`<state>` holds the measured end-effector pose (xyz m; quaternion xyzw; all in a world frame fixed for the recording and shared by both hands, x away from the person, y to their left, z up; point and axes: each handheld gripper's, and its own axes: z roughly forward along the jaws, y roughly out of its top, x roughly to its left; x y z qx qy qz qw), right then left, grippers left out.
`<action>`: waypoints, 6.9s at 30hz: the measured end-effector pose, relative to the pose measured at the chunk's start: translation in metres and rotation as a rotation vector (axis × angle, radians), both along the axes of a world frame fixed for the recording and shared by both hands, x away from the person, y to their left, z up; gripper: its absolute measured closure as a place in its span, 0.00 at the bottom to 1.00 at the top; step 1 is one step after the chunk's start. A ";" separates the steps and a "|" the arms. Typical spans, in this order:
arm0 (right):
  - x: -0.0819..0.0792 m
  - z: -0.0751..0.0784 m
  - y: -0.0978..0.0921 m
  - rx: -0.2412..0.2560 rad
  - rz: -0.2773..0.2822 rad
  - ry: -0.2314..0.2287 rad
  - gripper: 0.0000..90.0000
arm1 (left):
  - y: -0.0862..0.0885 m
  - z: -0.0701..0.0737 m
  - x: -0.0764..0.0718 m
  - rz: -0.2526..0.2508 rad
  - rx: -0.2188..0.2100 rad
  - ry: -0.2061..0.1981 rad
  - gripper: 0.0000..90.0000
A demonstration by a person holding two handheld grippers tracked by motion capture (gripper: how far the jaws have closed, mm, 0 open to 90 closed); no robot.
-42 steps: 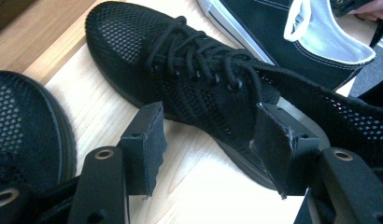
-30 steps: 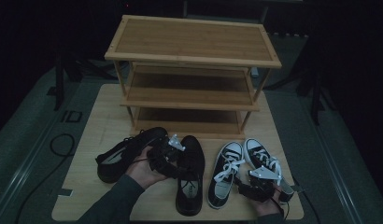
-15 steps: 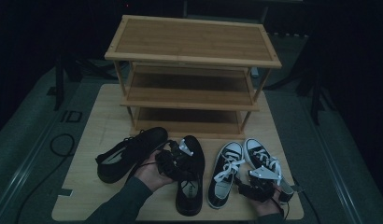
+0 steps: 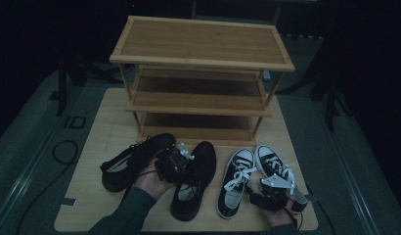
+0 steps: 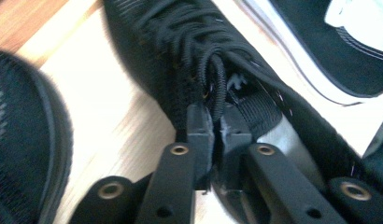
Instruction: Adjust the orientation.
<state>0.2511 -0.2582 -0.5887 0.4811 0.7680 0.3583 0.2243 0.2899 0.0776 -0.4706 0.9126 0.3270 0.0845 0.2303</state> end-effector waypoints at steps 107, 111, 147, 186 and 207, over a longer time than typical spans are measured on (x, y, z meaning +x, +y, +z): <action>0.000 0.000 0.000 0.000 0.000 0.001 0.39 | 0.137 -0.017 0.015 0.127 0.061 0.055 0.94; 0.000 0.000 0.000 0.000 0.000 0.001 0.39 | 0.137 -0.017 0.014 0.123 0.061 0.050 0.95; 0.000 0.000 0.000 0.000 0.000 0.000 0.39 | 0.116 0.003 0.020 0.126 0.021 0.002 0.96; 0.000 0.000 0.000 -0.001 -0.002 0.001 0.39 | 0.091 0.021 0.043 0.149 -0.020 -0.021 0.95; 0.000 0.000 0.000 0.000 -0.002 0.001 0.39 | 0.076 0.018 0.060 0.187 -0.017 -0.036 0.96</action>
